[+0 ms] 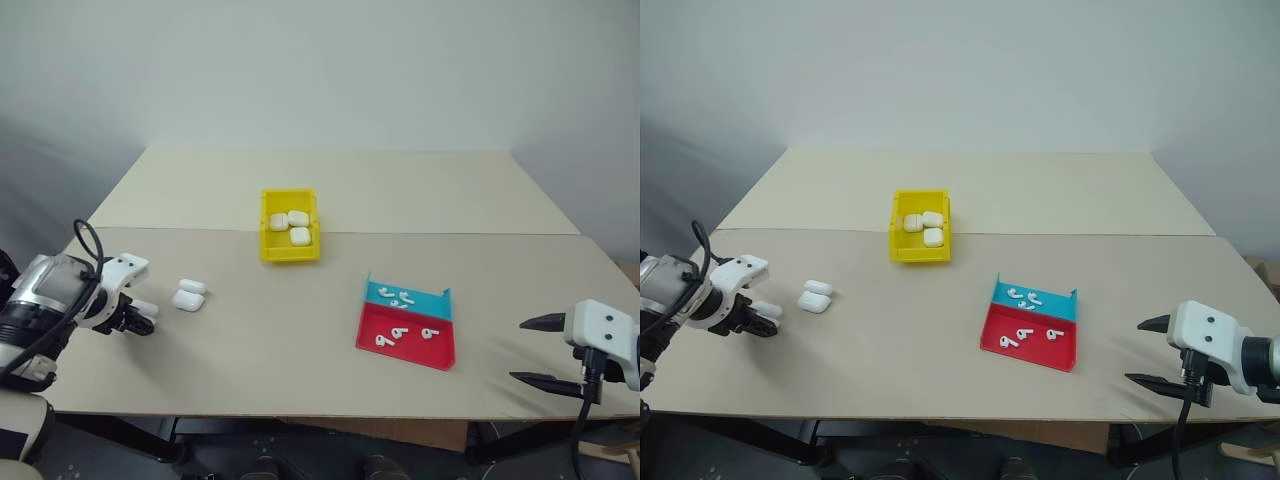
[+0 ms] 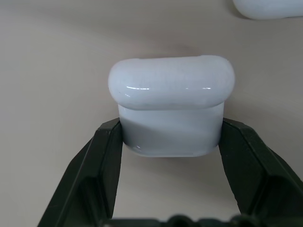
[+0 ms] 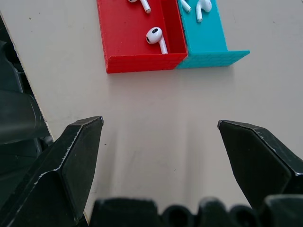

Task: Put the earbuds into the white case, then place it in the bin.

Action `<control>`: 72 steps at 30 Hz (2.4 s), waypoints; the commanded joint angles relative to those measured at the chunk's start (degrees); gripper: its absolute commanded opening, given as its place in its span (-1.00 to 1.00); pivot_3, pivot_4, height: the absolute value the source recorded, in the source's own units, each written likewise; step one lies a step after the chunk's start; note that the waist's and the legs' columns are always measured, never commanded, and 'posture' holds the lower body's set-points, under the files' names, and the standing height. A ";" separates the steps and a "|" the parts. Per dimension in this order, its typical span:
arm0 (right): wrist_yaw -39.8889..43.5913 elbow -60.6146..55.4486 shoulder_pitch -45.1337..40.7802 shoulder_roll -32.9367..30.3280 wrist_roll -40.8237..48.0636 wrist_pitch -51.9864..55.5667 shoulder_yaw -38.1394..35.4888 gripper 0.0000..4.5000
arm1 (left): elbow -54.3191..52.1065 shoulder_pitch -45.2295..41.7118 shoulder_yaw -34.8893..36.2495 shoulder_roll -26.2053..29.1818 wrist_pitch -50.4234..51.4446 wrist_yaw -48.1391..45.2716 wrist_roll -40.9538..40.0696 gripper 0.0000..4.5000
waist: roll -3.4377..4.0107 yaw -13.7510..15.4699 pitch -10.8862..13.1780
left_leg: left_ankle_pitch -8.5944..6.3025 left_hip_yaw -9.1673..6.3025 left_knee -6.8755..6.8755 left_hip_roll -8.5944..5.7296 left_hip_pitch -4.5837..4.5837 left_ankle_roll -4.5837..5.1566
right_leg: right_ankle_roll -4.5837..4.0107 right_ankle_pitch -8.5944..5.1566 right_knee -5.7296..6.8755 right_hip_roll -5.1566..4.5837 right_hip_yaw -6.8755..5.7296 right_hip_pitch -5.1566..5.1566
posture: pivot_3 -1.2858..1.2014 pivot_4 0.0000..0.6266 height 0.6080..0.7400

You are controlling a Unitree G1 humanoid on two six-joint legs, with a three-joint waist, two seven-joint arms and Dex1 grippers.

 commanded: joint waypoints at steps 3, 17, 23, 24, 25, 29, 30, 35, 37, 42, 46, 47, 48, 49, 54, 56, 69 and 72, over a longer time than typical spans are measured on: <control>-0.38 -0.63 -0.02 0.31 0.32 -1.20 -1.86 1.00 | -8.18 1.86 4.22 3.08 -0.63 -0.10 -0.54 0.23 | -0.05 0.01 0.03 | 0.00 -0.02 0.00 0.00 -0.09 0.00 | 0.00 0.00 -0.01 0.00 -0.01 -0.06 | 0.03 -0.52 1.00; -0.66 -6.97 -7.52 -4.71 6.84 12.29 -2.51 1.00 | -48.80 23.90 50.20 -17.86 -25.96 0.64 -23.79 0.23 | 0.04 -0.10 -0.01 | 0.00 -0.02 0.10 0.06 -0.11 0.00 | -0.06 0.10 -0.14 0.01 -0.02 0.03 | 0.03 -0.52 1.00; -0.62 -11.37 -12.84 -12.72 7.40 19.44 3.35 1.00 | -49.86 30.84 43.36 -29.88 -40.69 -0.47 -26.73 0.23 | 0.06 -0.03 -0.05 | 0.00 0.06 0.13 0.11 0.00 0.00 | -0.14 0.19 -0.25 0.10 0.11 0.11 | 0.03 -0.52 1.00; -0.49 -12.11 -14.47 -14.06 7.77 20.31 5.09 1.00 | -48.65 31.52 41.57 -32.74 -44.90 -0.26 -25.62 0.23 | 0.04 0.13 -0.05 | 0.00 0.12 0.15 0.11 0.02 0.00 | -0.16 0.19 -0.27 0.08 0.15 0.13 | 0.03 -0.52 1.00; -0.55 -12.84 -16.52 -15.36 8.20 21.30 7.27 1.00 | -47.04 32.11 39.82 -35.76 -49.52 -0.62 -24.68 0.23 | 0.07 0.18 -0.06 | 0.00 0.09 0.16 0.11 -0.02 0.00 | -0.20 0.17 -0.27 0.08 0.13 0.13 | 0.03 -0.52 1.00; -0.51 -15.21 -26.23 -18.21 7.63 24.57 18.34 1.00 | -39.70 34.09 34.06 -42.15 -62.27 -4.35 -22.79 0.23 | 0.05 0.12 -0.08 | 0.00 0.10 0.19 0.13 -0.10 0.00 | -0.23 0.26 -0.36 0.12 0.14 0.07 | 0.03 -0.52 1.00; -0.38 -15.77 -29.20 -18.05 7.30 25.56 21.50 1.00 | -37.78 34.60 32.96 -43.62 -65.04 -4.74 -22.41 0.23 | 0.06 -0.07 -0.09 | 0.00 0.09 0.19 0.14 -0.12 0.00 | -0.23 0.26 -0.36 0.13 0.14 0.04 | 0.03 -0.52 1.00; 0.40 -16.73 -45.01 -12.87 1.58 31.94 38.09 1.00 | -28.82 34.98 28.96 -47.65 -78.01 -9.08 -21.44 0.23 | 0.09 -0.21 -0.11 | 0.00 0.10 0.18 0.21 -0.15 0.01 | -0.19 0.32 -0.38 0.23 0.19 -0.04 | 0.03 -0.52 1.00; 1.38 -16.04 -49.74 -10.64 -1.26 33.91 43.48 1.00 | -26.07 34.59 27.77 -48.24 -82.17 -10.83 -21.31 0.23 | 0.11 -0.19 -0.12 | 0.00 0.12 0.19 0.23 -0.15 0.00 | -0.22 0.34 -0.37 0.24 0.20 -0.06 | 0.03 -0.52 1.00; 4.85 -13.73 -55.41 -7.40 -7.29 33.30 52.03 0.45 | -24.25 35.58 25.42 -47.42 -84.99 -10.80 -20.66 0.23 | 0.11 0.11 -0.12 | 0.00 0.07 0.18 0.24 -0.25 0.01 | -0.24 0.37 -0.39 0.26 0.16 -0.12 | 0.03 -0.52 1.00; 5.27 -9.89 -58.51 -2.90 -11.97 32.74 57.08 0.17 | -26.40 37.24 25.31 -46.18 -84.48 -10.23 -22.06 0.23 | 0.13 -0.17 -0.13 | 0.00 0.09 0.18 0.26 -0.23 0.00 | -0.33 0.44 -0.37 0.27 0.15 -0.14 | 0.03 -0.52 1.00; 5.60 -9.13 -58.79 -2.27 -13.18 31.96 58.02 0.17 | -26.74 37.55 25.33 -46.00 -85.14 -10.54 -22.39 0.23 | 0.13 -0.20 -0.13 | 0.00 0.10 0.18 0.28 -0.21 0.00 | -0.32 0.43 -0.35 0.29 0.16 -0.14 | 0.03 -0.52 1.00; 5.81 -7.94 -59.21 -1.33 -14.62 30.81 59.11 0.17 | -26.89 37.88 25.36 -45.66 -86.06 -11.40 -22.88 0.23 | 0.13 -0.16 -0.13 | 0.00 0.08 0.18 0.32 -0.19 0.01 | -0.32 0.43 -0.35 0.35 0.16 -0.14 | 0.03 -0.52 1.00; 5.70 -6.36 -59.83 -0.01 -16.51 28.97 60.39 0.17 | -27.27 38.32 25.36 -45.19 -86.57 -11.65 -22.91 0.23 | 0.13 -0.16 -0.13 | 0.00 0.07 0.18 0.35 -0.19 0.01 | -0.32 0.43 -0.35 0.38 0.16 -0.15 | 0.03 -0.52 1.00; 5.97 0.72 -61.79 5.07 -23.42 17.72 63.77 0.17 | -28.69 39.87 24.79 -43.25 -87.79 -11.88 -23.27 0.23 | 0.17 -0.28 -0.15 | 0.00 0.07 0.16 0.40 -0.15 0.00 | -0.32 0.42 -0.32 0.44 0.16 -0.15 | 0.03 -0.52 1.00; 6.31 3.92 -62.47 6.88 -25.44 13.05 64.40 0.17 | -29.19 40.32 24.59 -42.91 -88.04 -11.41 -23.14 0.23 | 0.17 -0.25 -0.15 | 0.00 0.08 0.17 0.40 -0.17 0.00 | -0.32 0.42 -0.32 0.43 0.16 -0.16 | 0.03 -0.52 1.00; 13.14 15.71 -66.03 15.27 -31.62 -0.05 65.85 0.17 | -29.75 40.49 24.88 -40.72 -89.24 -9.24 -22.48 0.23 | 0.18 -0.16 -0.14 | 0.00 0.05 0.14 0.40 -0.16 0.00 | -0.38 0.45 -0.32 0.45 0.14 -0.15 | 0.03 -0.52 1.00; 14.06 16.82 -66.10 16.31 -32.35 -1.44 65.50 0.17 | -29.72 40.48 24.96 -40.42 -89.50 -8.53 -22.35 0.23 | 0.18 -0.16 -0.14 | 0.00 0.05 0.14 0.40 -0.16 0.00 | -0.38 0.45 -0.33 0.45 0.14 -0.15 | 0.03 -0.52 1.00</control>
